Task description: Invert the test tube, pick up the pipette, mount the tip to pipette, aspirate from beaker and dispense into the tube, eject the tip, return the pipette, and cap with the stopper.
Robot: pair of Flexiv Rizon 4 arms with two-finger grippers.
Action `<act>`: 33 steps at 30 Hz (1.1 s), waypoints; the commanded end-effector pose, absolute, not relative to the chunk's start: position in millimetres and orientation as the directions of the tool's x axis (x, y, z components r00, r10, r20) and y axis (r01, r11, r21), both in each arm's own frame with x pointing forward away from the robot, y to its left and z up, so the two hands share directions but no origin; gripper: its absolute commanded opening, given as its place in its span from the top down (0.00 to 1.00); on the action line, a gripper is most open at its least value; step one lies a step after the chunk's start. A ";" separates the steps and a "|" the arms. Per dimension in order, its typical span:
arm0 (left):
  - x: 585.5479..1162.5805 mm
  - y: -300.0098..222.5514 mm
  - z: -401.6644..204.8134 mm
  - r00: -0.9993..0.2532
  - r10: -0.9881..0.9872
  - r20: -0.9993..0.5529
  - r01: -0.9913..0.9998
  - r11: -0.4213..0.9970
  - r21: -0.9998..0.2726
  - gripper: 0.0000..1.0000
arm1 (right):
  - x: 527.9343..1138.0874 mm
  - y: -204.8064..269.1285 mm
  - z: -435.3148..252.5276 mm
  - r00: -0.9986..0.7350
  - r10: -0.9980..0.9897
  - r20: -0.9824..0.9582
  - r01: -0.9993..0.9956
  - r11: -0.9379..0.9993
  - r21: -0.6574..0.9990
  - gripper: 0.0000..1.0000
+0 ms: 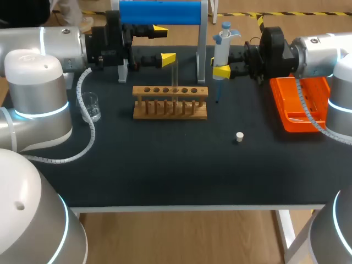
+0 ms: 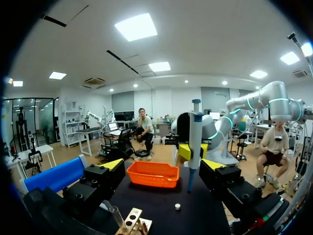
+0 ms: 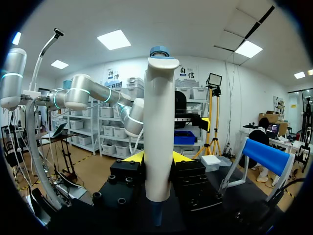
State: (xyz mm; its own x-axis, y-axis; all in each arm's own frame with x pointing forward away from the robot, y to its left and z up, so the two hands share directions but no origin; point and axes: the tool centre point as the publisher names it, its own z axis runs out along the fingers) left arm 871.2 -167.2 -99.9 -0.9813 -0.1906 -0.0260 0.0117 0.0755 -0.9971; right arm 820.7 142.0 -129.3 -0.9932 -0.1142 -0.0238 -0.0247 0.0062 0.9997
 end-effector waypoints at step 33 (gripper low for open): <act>870.8 -167.4 -100.8 -0.981 -0.193 -0.028 0.014 0.072 -0.997 0.00 | 852.8 201.6 -142.6 -0.988 -0.142 -0.054 -0.054 -0.006 0.999 1.00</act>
State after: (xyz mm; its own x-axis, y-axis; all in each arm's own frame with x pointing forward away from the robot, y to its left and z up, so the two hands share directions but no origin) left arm 871.2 -167.2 -99.9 -0.9813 -0.1906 -0.0259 0.0117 0.0755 -0.9971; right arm 842.6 186.0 -142.1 -0.9896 -0.1334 -0.0544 -0.0544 -0.0040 0.9985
